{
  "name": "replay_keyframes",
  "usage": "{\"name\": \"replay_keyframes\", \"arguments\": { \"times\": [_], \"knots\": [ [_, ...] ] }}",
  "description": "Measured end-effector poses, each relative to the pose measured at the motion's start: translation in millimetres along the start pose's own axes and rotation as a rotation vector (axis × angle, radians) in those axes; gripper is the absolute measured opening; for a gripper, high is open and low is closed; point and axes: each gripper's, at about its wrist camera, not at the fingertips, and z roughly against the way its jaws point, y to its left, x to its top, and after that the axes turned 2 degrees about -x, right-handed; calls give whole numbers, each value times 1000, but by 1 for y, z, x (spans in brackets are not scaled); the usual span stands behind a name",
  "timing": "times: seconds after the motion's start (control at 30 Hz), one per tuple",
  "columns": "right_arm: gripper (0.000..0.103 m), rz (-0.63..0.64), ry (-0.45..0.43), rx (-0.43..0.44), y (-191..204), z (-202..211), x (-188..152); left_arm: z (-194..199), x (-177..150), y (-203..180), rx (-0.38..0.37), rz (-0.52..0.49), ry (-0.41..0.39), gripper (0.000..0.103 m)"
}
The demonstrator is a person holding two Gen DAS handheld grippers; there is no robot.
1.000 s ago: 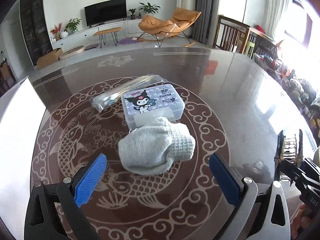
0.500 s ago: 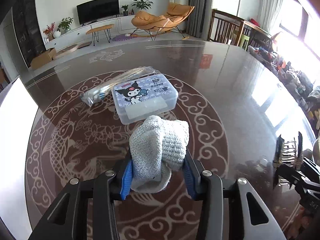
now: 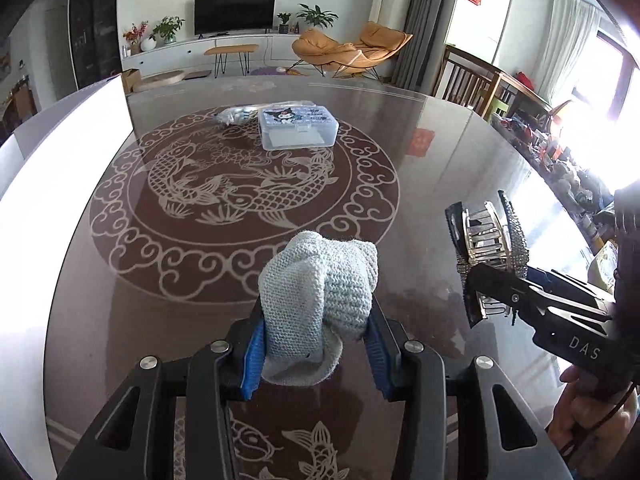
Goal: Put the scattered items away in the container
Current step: 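Lift the bow clip with the right gripper while the left gripper lifts the sock, then carry the bow clip and sock into the white box and open both grippers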
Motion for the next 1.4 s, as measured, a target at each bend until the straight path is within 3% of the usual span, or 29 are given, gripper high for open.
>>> {"name": "replay_keyframes", "arguments": {
  "times": [0.37, 0.53, 0.77, 0.93, 1.13, 1.27, 1.4],
  "knots": [
    [46, 88, 32, 15, 42, -6, -1, 20, -8, 13, 66, 29, -26, 44],
    [46, 113, 51, 16, 54, -15, 5, 31, -1, 25, 45, 70, -42, 44],
    [46, 191, 19, 70, 98, -15, 44, 95, 34, 76, 4, 179, -163, 44],
    [46, 312, -36, 171, 176, -10, 93, 153, 58, 151, 94, 227, -245, 44],
    [46, 423, -11, 350, 301, -27, 128, 187, 62, 268, 250, 334, -233, 44],
    [46, 525, 67, 400, 374, -57, 115, 183, 45, 330, 336, 405, -175, 44],
    [46, 579, 225, 424, 413, -101, 80, 161, 12, 359, 345, 462, -50, 44]
  ]
}}
